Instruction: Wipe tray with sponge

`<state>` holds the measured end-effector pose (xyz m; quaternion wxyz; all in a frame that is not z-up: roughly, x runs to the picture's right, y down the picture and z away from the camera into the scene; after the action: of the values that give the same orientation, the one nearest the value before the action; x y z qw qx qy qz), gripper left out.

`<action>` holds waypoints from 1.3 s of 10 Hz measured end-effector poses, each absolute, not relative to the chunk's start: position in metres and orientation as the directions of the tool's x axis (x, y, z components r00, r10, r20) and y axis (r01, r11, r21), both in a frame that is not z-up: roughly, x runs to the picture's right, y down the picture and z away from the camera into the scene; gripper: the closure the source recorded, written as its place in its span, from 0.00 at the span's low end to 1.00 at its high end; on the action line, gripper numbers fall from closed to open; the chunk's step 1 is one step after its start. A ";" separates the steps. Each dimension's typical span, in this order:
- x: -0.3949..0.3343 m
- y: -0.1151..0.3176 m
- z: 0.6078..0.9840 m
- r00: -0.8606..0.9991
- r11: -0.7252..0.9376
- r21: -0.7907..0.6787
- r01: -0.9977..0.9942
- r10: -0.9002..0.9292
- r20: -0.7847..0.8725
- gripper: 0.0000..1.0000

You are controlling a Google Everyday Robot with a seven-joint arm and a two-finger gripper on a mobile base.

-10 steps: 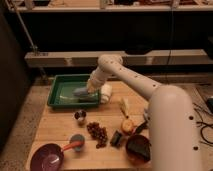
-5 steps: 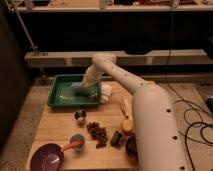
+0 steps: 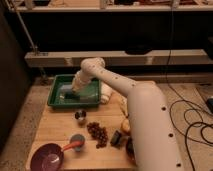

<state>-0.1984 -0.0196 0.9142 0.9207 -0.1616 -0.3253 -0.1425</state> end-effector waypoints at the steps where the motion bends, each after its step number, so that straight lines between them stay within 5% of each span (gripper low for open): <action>1: -0.201 -0.014 0.907 0.739 0.905 -0.199 0.375 -0.163 0.654 1.00; 7: -0.143 0.023 0.867 0.720 0.876 -0.207 0.436 -0.201 0.664 1.00; 13: -0.090 0.008 0.892 0.790 0.885 -0.239 0.401 -0.202 0.579 1.00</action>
<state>-0.0900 0.0078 0.8924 0.9293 -0.1774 -0.2806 -0.1621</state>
